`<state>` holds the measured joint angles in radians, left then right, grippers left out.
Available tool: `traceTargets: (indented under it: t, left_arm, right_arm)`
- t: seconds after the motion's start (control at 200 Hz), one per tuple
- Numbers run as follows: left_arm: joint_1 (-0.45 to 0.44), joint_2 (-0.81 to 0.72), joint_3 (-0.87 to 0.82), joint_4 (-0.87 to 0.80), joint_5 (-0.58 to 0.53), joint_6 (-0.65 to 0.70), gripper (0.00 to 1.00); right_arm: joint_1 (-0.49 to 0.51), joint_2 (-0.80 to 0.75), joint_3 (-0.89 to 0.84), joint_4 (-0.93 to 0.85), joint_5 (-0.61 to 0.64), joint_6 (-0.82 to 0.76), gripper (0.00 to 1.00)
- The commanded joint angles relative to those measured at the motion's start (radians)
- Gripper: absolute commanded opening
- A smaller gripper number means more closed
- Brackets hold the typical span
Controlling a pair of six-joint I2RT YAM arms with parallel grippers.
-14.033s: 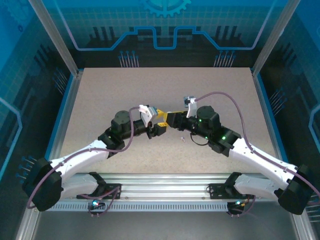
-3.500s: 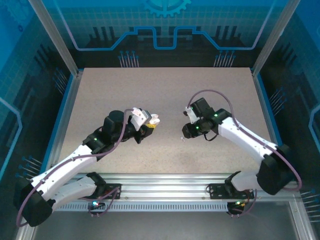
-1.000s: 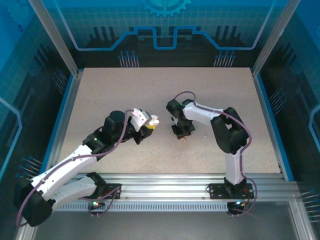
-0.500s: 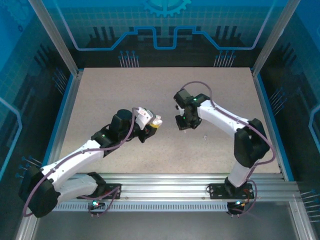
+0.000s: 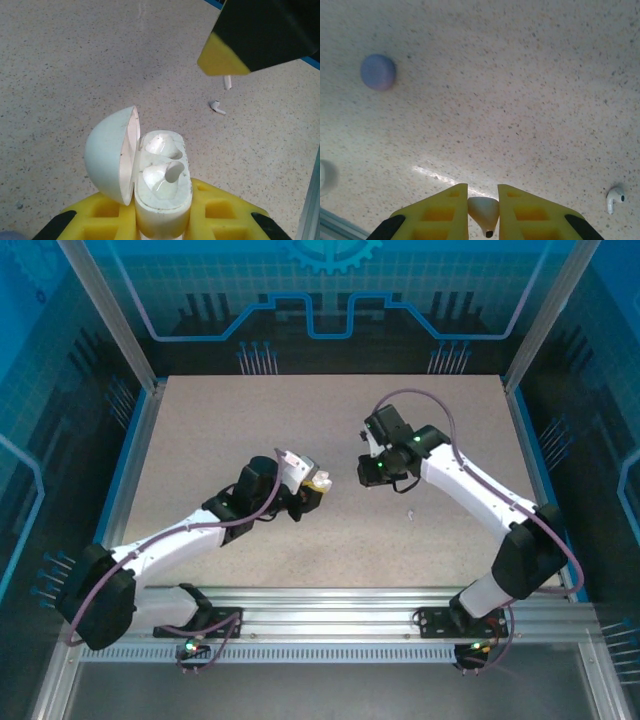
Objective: Insert the wireless bluetooth earbuds into the charging case
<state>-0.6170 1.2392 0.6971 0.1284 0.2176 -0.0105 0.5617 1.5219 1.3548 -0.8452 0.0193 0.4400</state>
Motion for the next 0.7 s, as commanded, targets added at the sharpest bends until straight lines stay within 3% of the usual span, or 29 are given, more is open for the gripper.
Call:
traceTargets:
  t: [0.0, 0.38, 0.695]
  left_arm:
    - [0.004, 0.0, 0.006, 0.083, 0.05, -0.03, 0.18]
    - [0.003, 0.073, 0.006, 0.191, 0.075, -0.093, 0.18]
    - [0.004, 0.093, -0.041, 0.411, 0.192, -0.122, 0.18]
  right_arm:
    - [-0.007, -0.065, -0.009, 0.052, -0.035, 0.021, 0.17]
    - [-0.006, -0.138, -0.042, 0.173, -0.149, 0.039, 0.18]
    - [0.023, -0.22, -0.134, 0.367, -0.212, 0.025, 0.18]
